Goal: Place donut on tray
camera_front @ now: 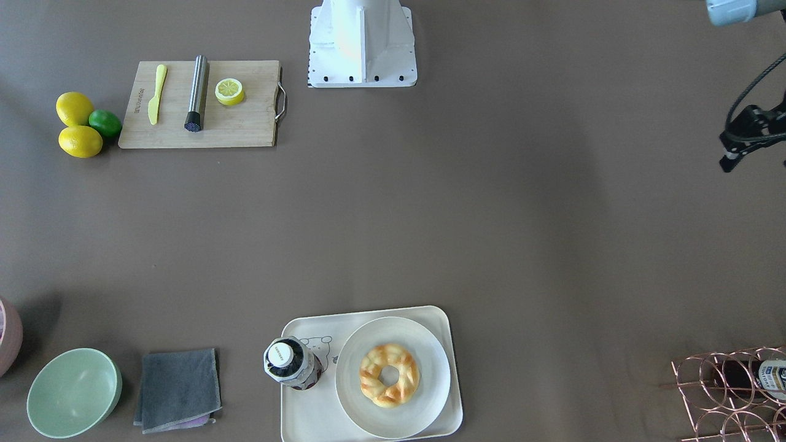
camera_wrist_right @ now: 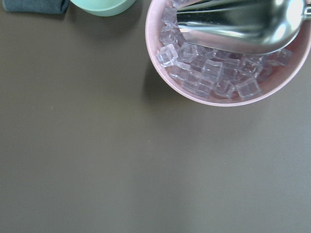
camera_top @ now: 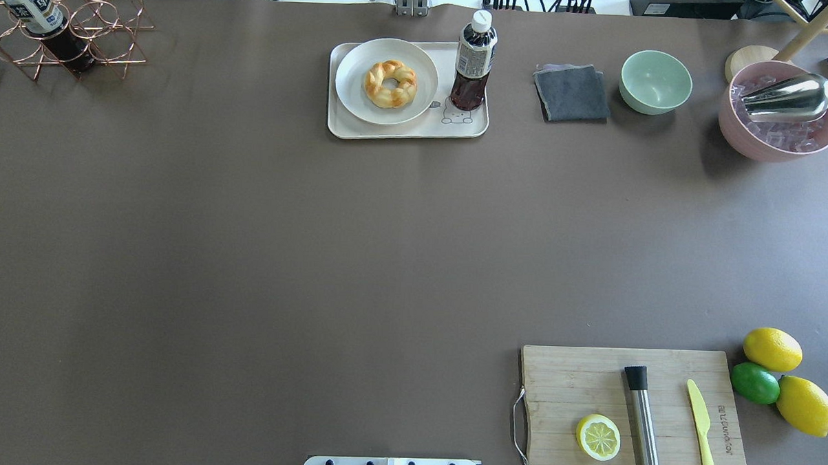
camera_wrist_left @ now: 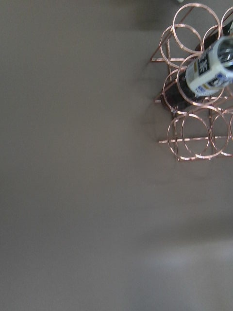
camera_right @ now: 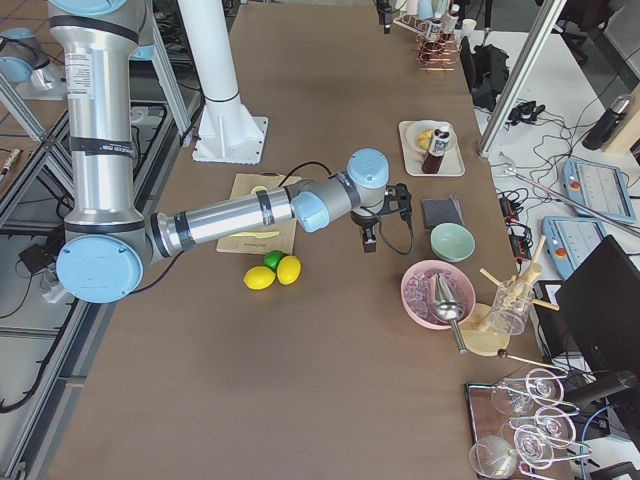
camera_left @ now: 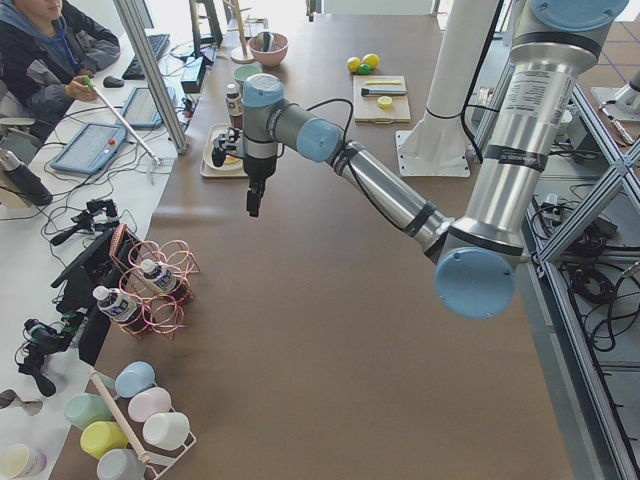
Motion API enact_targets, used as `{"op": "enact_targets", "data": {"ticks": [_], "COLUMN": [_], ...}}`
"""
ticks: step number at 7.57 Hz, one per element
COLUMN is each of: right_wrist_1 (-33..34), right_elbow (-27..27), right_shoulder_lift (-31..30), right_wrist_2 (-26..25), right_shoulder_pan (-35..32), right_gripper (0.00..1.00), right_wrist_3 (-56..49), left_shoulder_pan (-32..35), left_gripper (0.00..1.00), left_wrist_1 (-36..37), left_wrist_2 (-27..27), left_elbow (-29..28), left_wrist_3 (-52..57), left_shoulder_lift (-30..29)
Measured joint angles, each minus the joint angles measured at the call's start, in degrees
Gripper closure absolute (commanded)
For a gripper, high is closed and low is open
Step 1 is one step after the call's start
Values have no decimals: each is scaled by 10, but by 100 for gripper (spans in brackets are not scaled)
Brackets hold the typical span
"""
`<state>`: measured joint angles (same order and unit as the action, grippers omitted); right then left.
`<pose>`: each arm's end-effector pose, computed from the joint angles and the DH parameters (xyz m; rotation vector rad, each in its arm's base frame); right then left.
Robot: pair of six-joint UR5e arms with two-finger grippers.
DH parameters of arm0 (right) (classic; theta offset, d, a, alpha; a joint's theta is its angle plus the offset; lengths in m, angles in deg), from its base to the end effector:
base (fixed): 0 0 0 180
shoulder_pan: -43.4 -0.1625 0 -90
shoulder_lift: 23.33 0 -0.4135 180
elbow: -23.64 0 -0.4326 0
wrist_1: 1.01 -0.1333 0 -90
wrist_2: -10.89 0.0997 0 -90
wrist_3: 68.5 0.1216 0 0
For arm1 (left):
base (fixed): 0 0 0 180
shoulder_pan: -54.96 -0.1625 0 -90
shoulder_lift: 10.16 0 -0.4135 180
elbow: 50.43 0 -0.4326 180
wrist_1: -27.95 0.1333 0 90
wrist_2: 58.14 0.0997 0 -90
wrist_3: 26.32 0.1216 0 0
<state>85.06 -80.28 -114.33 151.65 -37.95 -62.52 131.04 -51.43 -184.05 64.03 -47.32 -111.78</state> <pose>-0.0414 -0.5320 0.5239 0.1604 -0.9077 -0.1735 0.0758 -0.5636 0.3588 0.2247 0.7162 0.0215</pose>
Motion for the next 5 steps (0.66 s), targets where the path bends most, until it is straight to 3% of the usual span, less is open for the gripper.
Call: {"op": "enact_targets", "data": {"ticks": [2, 5], "right_wrist_1": [61, 82], "right_elbow": [2, 2], "right_shoulder_lift": [3, 2], "right_wrist_2": [-23, -44], "right_shoulder_pan": [-31, -40], "right_gripper": [0, 0], "right_wrist_3": [-77, -96], "left_shoulder_pan": [89, 194], "left_gripper": [3, 3], "left_wrist_1": [9, 48], "left_wrist_2": [-2, -30], "left_elbow": [-5, -5], "left_wrist_3": [210, 437], "left_shoulder_lift": [68, 146]}}
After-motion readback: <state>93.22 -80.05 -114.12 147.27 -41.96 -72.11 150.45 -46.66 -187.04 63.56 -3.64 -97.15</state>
